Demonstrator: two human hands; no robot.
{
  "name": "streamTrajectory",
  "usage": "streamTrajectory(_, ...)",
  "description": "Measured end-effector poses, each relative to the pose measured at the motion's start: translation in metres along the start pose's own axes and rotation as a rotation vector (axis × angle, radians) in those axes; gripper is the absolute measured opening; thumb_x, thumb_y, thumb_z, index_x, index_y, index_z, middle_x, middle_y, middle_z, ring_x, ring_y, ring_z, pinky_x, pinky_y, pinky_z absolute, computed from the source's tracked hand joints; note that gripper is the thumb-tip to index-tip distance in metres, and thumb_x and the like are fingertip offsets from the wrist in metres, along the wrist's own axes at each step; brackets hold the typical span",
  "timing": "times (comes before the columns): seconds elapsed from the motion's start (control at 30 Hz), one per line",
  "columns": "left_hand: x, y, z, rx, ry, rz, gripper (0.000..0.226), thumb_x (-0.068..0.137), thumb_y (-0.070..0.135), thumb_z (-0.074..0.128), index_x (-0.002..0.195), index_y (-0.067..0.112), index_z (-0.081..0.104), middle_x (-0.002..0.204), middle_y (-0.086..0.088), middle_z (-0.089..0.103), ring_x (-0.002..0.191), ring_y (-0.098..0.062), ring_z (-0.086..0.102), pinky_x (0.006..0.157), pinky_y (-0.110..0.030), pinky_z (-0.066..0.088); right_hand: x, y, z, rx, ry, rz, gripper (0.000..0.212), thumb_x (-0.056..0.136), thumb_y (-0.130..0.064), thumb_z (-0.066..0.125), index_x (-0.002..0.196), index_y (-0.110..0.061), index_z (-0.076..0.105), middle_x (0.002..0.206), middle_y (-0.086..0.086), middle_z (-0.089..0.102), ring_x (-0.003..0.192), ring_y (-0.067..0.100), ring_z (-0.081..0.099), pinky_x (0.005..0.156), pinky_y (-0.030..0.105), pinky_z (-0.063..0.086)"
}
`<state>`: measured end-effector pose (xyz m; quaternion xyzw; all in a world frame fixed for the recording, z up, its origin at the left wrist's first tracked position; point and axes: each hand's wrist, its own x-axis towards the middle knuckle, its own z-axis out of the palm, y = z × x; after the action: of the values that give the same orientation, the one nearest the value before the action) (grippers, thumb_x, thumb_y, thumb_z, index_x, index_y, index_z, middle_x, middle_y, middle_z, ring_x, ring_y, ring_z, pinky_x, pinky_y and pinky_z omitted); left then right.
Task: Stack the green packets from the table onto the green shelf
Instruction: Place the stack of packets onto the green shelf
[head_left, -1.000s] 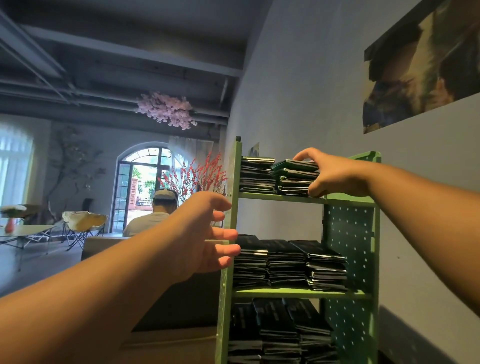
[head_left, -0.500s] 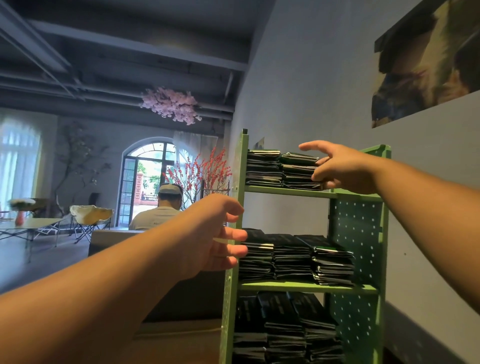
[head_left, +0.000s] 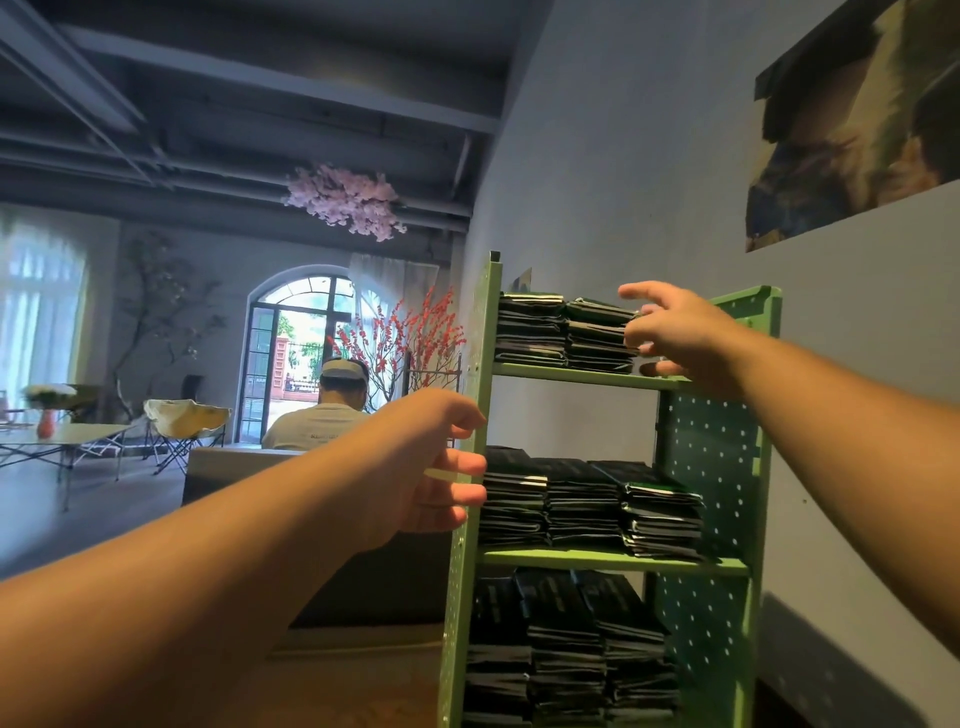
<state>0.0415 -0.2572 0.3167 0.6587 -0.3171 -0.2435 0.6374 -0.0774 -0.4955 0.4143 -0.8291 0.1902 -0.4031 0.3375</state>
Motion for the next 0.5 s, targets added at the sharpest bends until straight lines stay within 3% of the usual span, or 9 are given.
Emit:
streamTrajectory(0.1, -0.008, 0.000, 0.002, 0.001, 0.015, 0.010, 0.022, 0.096, 0.028, 0.058, 0.112, 0.013, 0.060, 0.120, -0.019, 0.070, 0.087, -0.028, 0.071, 0.068, -0.036, 0.057, -0.009, 0.001, -0.005, -0.130, 0.138, -0.069, 0.061, 0.091, -0.005, 0.061, 0.146, -0.028, 0.047, 0.150, 0.013, 0.042, 0.115, 0.033, 0.057, 0.094, 0.046, 0.053)
streamTrajectory(0.23, -0.024, -0.004, 0.013, 0.004, 0.011, 0.032, 0.020, 0.097, 0.024, 0.058, 0.113, 0.011, 0.060, 0.105, -0.014, 0.065, 0.081, -0.028, 0.070, 0.067, -0.037, 0.059, -0.036, 0.006, -0.020, -0.249, 0.304, -0.126, 0.051, 0.088, -0.011, 0.062, 0.135, -0.027, 0.055, 0.118, 0.006, 0.056, 0.080, 0.018, 0.059, 0.070, 0.035, 0.052)
streamTrajectory(0.3, -0.033, -0.008, 0.022, 0.012, 0.004, 0.043, 0.014, 0.098, 0.021, 0.058, 0.108, 0.011, 0.059, 0.103, -0.013, 0.063, 0.081, -0.031, 0.070, 0.069, -0.040, 0.060, -0.052, 0.011, -0.029, -0.286, 0.357, -0.137, 0.048, 0.085, -0.014, 0.064, 0.130, -0.028, 0.059, 0.120, 0.006, 0.059, 0.089, 0.022, 0.061, 0.073, 0.037, 0.055)
streamTrajectory(0.4, -0.051, -0.020, 0.043, 0.020, -0.019, 0.016, 0.016, 0.099, 0.019, 0.057, 0.113, 0.011, 0.057, 0.106, -0.013, 0.063, 0.082, -0.035, 0.072, 0.067, -0.043, 0.061, -0.093, 0.024, -0.042, -0.314, 0.325, -0.119, 0.049, 0.083, -0.013, 0.067, 0.128, -0.031, 0.060, 0.129, 0.008, 0.057, 0.108, 0.028, 0.061, 0.090, 0.047, 0.058)
streamTrajectory(0.5, -0.068, -0.038, 0.071, 0.044, -0.078, -0.013, 0.022, 0.100, 0.022, 0.055, 0.120, 0.011, 0.058, 0.113, -0.014, 0.063, 0.088, -0.039, 0.074, 0.064, -0.042, 0.062, -0.144, 0.042, -0.051, -0.380, 0.251, -0.110, 0.050, 0.085, -0.008, 0.064, 0.131, -0.027, 0.058, 0.143, 0.008, 0.050, 0.124, 0.027, 0.052, 0.099, 0.038, 0.048)
